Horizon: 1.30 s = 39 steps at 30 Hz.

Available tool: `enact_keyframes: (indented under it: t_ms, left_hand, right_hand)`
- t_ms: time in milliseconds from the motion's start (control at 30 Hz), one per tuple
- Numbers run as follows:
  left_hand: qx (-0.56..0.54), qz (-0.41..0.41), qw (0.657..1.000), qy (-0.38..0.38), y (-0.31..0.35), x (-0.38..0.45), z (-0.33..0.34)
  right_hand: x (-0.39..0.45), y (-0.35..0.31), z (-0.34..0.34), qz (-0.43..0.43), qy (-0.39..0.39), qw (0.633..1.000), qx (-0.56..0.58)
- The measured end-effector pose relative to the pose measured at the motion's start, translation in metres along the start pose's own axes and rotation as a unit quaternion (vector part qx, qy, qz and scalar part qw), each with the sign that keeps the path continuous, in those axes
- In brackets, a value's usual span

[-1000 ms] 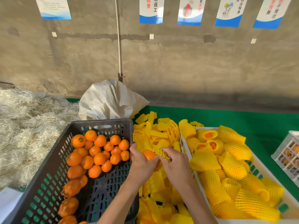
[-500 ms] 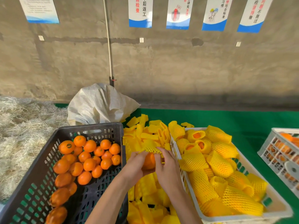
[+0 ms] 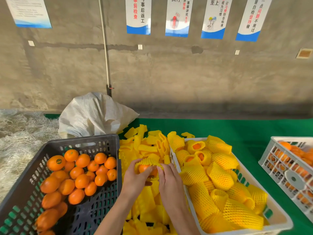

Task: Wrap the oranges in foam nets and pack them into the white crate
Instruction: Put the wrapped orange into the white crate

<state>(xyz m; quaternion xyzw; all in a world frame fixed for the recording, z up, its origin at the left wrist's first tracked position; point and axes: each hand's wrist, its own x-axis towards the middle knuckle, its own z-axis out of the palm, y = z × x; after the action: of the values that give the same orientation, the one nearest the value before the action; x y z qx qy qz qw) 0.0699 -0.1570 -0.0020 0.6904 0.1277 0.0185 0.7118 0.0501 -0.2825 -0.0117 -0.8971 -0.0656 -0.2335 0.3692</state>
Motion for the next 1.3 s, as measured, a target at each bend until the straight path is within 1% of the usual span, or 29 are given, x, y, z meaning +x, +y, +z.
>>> enact_keyframes:
  t_ms: [100, 167, 267, 333, 400, 467, 533, 567, 633, 700, 767, 833, 933, 1000, 1067, 1133, 1200, 1233, 1300]
  left_hand:
    - [0.098, 0.109, 0.989, 0.016, -0.006, 0.001, 0.005]
    - [0.144, 0.130, 0.980, 0.035, -0.007, 0.002, 0.008]
    - [0.140, 0.107, 0.983, 0.056, -0.004, 0.006, 0.006]
    - [0.131, 0.091, 0.985, 0.062, -0.002, 0.006, 0.004]
    - [0.145, 0.096, 0.984, 0.035, -0.003, 0.005, 0.003]
    - [0.135, 0.109, 0.985, -0.001, -0.002, 0.005, 0.003]
    - [0.104, 0.125, 0.986, -0.028, 0.000, 0.003, 0.003]
    - [0.080, 0.128, 0.988, -0.035, 0.003, 0.002, 0.003]
    - [0.008, 0.103, 0.994, -0.047, 0.007, -0.001, 0.003]
    - [-0.053, 0.066, 0.994, -0.065, 0.010, -0.002, 0.004]
    - [-0.086, 0.044, 0.993, -0.068, 0.013, -0.003, 0.005]
    - [-0.081, 0.023, 0.995, -0.045, 0.017, -0.001, 0.008]
    - [-0.001, 0.007, 1.000, -0.025, 0.018, 0.006, 0.012]
    - [0.031, 0.024, 0.999, -0.029, 0.019, 0.007, 0.013]
    - [0.044, 0.039, 0.998, -0.029, 0.019, 0.008, 0.015]
    - [0.050, 0.042, 0.998, -0.004, 0.019, 0.011, 0.016]
    - [0.037, 0.037, 0.998, 0.020, 0.018, 0.013, 0.016]
    - [0.018, 0.031, 0.999, 0.019, 0.017, 0.012, 0.016]
    - [-0.015, 0.006, 1.000, 0.007, 0.019, 0.008, 0.021]
  right_hand:
    - [-0.003, 0.000, 0.000, -0.018, -0.021, 0.999, -0.038]
    - [-0.005, -0.001, 0.001, -0.034, -0.033, 0.997, -0.057]
    - [-0.003, 0.000, -0.001, -0.037, -0.007, 0.999, -0.038]
    - [0.005, 0.000, -0.002, -0.001, -0.009, 1.000, -0.024]
    - [0.015, 0.000, -0.001, 0.039, -0.038, 0.998, -0.015]
    - [0.024, -0.001, 0.000, 0.048, -0.067, 0.997, 0.001]
    - [0.028, -0.001, 0.001, 0.058, -0.068, 0.996, 0.017]
    - [0.030, -0.002, 0.001, 0.067, -0.055, 0.996, 0.019]
    - [0.032, -0.002, 0.001, 0.087, -0.026, 0.996, 0.023]
    - [0.032, -0.005, 0.001, 0.093, -0.016, 0.995, 0.031]
    - [0.029, -0.008, 0.001, 0.083, -0.012, 0.996, 0.033]
    - [0.026, -0.010, 0.000, 0.058, -0.013, 0.998, 0.010]
    - [0.025, -0.012, -0.001, 0.010, -0.014, 0.996, -0.085]
    - [0.024, -0.015, 0.000, -0.004, -0.015, 0.994, -0.112]
    - [0.023, -0.018, -0.001, -0.003, -0.023, 0.995, -0.102]
    - [0.021, -0.016, -0.003, -0.004, -0.031, 0.998, -0.049]
    - [0.020, -0.011, -0.008, -0.027, -0.031, 0.999, 0.019]
    - [0.018, -0.007, -0.010, -0.047, -0.034, 0.998, 0.033]
    - [0.015, 0.002, -0.016, -0.080, -0.052, 0.995, 0.024]
